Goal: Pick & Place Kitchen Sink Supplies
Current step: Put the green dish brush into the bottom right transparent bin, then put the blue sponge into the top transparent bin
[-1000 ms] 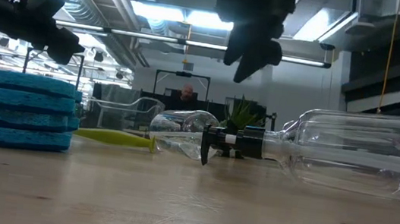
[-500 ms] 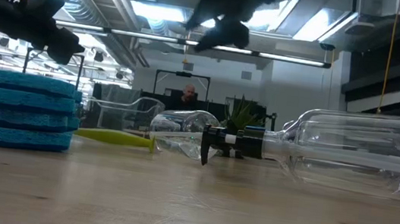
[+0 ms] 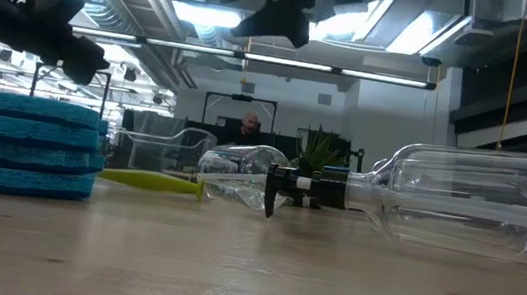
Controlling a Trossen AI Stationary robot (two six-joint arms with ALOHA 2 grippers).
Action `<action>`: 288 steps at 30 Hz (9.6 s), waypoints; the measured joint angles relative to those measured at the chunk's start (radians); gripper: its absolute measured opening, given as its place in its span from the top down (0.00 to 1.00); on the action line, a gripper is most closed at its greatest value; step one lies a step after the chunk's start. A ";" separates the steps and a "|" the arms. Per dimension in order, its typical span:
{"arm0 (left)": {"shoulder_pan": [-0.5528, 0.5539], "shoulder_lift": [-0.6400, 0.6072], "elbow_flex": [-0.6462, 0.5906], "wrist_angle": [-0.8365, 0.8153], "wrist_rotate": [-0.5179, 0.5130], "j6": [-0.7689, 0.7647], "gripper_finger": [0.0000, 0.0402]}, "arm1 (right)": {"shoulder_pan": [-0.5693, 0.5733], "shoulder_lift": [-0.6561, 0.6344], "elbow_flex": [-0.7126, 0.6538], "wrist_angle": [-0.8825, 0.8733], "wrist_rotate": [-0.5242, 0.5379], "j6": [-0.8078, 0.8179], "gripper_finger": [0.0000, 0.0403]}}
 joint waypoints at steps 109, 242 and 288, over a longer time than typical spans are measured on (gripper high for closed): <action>-0.395 1.154 0.413 -0.561 0.692 -0.640 0.87 | 0.021 -0.084 -0.001 -0.374 0.116 -0.104 0.29; -0.372 0.961 0.416 0.329 0.705 -0.728 0.58 | 0.775 -0.259 -0.283 -0.803 -0.010 0.927 0.78; -0.372 0.957 0.426 0.218 0.784 -0.543 0.59 | 0.464 -0.265 0.113 -1.043 0.179 0.737 0.39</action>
